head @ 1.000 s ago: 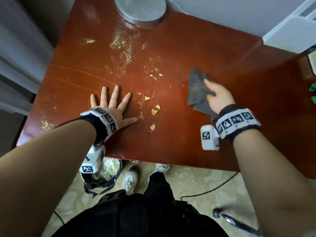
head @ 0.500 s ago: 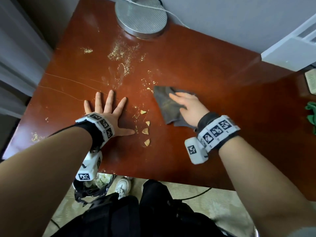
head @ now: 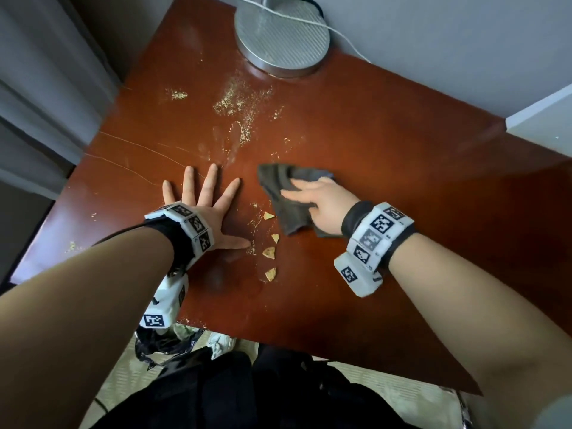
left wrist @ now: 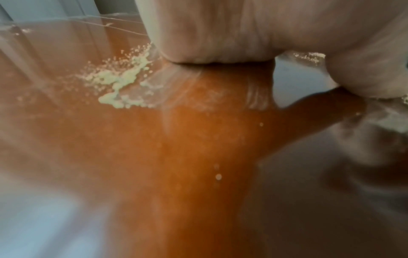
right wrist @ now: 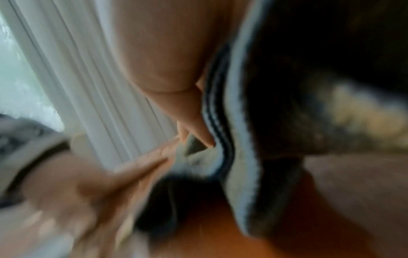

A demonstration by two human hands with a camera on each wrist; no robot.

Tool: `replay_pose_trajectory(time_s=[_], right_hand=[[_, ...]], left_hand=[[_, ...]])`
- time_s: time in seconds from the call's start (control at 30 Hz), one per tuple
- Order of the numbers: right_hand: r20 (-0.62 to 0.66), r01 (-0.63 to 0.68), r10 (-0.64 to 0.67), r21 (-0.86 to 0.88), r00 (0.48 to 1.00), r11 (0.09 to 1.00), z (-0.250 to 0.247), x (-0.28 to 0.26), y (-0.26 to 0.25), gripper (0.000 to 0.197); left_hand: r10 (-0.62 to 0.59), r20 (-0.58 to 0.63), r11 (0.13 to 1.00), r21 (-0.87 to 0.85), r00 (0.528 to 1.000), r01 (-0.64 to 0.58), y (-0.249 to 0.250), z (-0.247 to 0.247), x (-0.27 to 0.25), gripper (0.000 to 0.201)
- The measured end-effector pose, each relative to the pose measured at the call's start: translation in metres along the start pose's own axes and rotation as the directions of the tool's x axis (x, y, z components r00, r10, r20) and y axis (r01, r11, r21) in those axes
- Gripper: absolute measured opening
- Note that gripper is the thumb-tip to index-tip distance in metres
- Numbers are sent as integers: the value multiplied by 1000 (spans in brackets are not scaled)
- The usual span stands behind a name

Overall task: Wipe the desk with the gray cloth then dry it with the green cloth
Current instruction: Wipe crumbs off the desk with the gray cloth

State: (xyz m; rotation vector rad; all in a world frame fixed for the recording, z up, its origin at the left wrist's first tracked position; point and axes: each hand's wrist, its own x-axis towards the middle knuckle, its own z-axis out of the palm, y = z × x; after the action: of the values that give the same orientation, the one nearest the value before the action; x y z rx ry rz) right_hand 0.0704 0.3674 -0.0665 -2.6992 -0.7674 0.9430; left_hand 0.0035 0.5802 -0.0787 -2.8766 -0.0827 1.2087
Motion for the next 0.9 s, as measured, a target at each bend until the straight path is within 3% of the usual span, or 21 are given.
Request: replay_pose_trajectory(time_s=[0.03,0.1,0.17,0.27,0.33,0.4,0.5,0.57,0.63,0.7,0.8,0.9], right_hand=[[-19,16,-15,44,1000,999,-7,-4,-1,63],[-181,-27,69,226,981,974,-31,-9,5,59],[-347,-118,240,337,907,934,-54,-5,22,60],[-303,-436,524,314,796,843,-68,18,47,68],[-228,-555,608,258,761,791,-66,31,48,71],[-212,-511,538,171,816,842,-61,36,34,70],[-133,-240,242,28,961,970,-44,28,5,66],[-4,-95,95,-50,995,994,-32,22,-10,68],[94,-57,65,-91,993,994,-29,20,-11,67],[13,-68,69,-53,998,996,-40,18,-4,64],[-223,-273,285,82,932,959,-65,31,20,62],[-234,-470,458,6,857,883,-70,51,20,60]], left_hand=[[3,-5,1000,1,1000,-3,0,1,0,116],[4,-13,1000,6,1000,-3,0,1,1,116],[1,-17,1000,7,1000,-1,0,2,2,116],[-3,-22,1000,10,1000,3,-1,3,3,117],[-9,-14,1000,9,1000,9,0,3,3,117],[-13,-9,1000,5,1000,13,0,3,4,117],[-13,-27,1000,-11,1000,13,1,2,3,120],[-12,-49,1000,-25,999,10,1,3,4,123],[-8,-73,999,-51,997,4,0,4,3,123],[0,-92,997,-82,996,-7,-2,6,0,122],[-30,-112,990,-141,993,15,-18,9,0,120],[-147,-105,966,-229,984,120,-45,14,-4,120]])
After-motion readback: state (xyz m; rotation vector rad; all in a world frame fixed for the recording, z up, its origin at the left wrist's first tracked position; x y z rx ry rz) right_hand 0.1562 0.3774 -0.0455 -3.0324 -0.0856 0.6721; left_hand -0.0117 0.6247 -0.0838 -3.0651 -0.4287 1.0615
